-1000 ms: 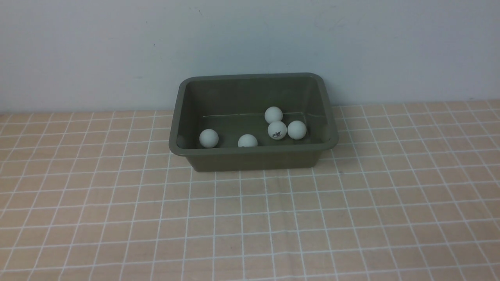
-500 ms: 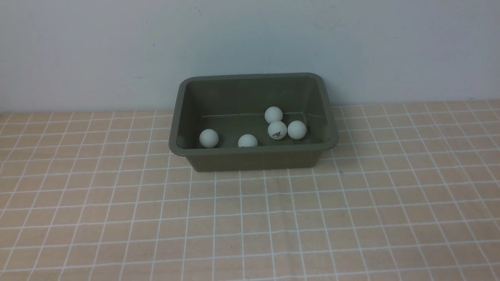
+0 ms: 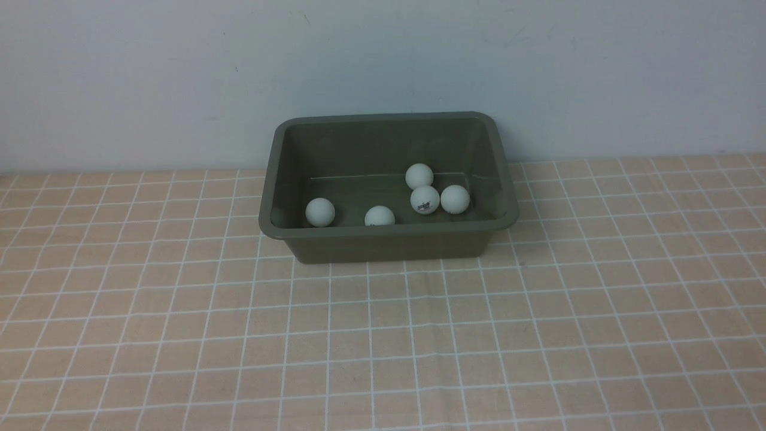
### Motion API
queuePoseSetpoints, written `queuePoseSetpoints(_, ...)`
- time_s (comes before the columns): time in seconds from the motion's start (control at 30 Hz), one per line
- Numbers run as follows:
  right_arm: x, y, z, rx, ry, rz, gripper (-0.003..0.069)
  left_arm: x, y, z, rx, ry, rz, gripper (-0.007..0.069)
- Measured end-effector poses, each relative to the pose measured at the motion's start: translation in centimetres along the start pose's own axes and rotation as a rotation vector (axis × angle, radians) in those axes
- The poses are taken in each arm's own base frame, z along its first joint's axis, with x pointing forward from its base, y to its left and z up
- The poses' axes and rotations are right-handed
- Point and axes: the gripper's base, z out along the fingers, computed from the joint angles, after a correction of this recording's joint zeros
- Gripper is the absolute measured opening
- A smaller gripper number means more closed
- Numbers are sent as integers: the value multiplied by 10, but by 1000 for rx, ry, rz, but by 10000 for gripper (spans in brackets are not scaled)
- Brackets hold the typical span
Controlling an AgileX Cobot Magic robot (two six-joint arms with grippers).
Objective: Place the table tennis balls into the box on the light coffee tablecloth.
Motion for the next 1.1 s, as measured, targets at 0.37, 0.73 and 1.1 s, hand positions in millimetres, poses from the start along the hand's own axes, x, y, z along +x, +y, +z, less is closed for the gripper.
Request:
queuePoseSetpoints(0.37, 0, 0, 0, -2, 0, 5, -14, 0, 0, 0, 0, 0, 0, -69)
queuePoseSetpoints(0.73, -4, -7, -9, 97, -97, 30, -14, 0, 0, 0, 0, 0, 0, -69)
queuePoseSetpoints(1.1, -7, -10, -28, 209, -360, 72, -14, 0, 0, 0, 0, 0, 0, -69)
